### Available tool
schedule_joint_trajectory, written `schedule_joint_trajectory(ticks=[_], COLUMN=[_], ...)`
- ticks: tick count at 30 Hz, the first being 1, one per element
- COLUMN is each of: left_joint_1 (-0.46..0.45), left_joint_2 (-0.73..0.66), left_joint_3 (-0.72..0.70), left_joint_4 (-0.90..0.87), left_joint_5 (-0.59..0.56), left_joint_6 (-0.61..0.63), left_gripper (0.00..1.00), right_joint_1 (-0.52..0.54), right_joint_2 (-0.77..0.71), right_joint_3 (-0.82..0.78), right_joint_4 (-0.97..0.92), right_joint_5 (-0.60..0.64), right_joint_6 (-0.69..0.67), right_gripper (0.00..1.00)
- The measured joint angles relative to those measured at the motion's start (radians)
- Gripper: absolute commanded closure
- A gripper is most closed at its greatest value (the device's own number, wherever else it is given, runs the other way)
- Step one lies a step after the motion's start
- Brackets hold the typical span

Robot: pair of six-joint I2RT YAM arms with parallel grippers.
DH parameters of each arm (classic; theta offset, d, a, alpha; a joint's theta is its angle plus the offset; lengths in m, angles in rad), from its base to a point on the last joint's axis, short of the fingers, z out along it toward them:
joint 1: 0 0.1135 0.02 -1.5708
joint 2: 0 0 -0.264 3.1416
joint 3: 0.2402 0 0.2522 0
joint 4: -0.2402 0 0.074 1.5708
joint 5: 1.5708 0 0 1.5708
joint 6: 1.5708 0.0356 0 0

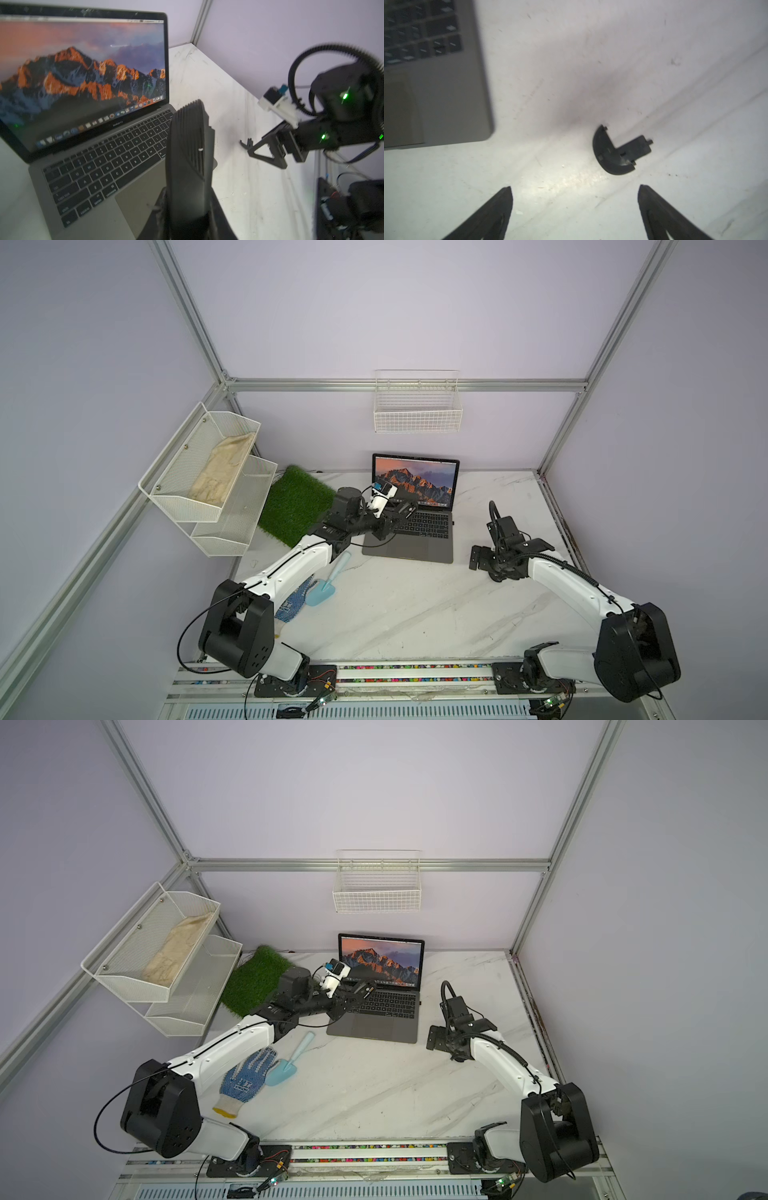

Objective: Insert the wireless mouse receiver into the laptop
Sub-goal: Pick up the lid from the center of the board.

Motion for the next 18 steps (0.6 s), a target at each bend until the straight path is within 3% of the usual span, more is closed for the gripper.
schedule_joint_trajectory(ticks=[4,7,11,18], left_joint_1=[0.055,0.063,0.063,0.066], left_joint_2=[0.014,0.054,0.091,0.09], left_joint_3=[-0.076,-0.076,-0.039,0.057], left_joint_4=[0.06,0.057,-0.101,-0.348], left_joint_5=[0.049,0.12,0.215,0.257], left_joint_6=[-0.2,-0.272,-0.251,-0.124], left_gripper=[1.0,1.0,1.0,1.0], right_joint_1=[-0.004,-0.004,-0.004,-0.004], right_joint_2=[0.03,0.075,0.158,0.224], right_joint_3=[-0.02,0.004,0.061,0.138], right_joint_4=[0.034,0.041,0.009,-0.048], right_joint_5=[0.003,0.021,0.056,0.088], right_joint_6=[0.025,0.015,-0.003,-0.026], right_gripper=[0.16,0.27,0.4,0.58])
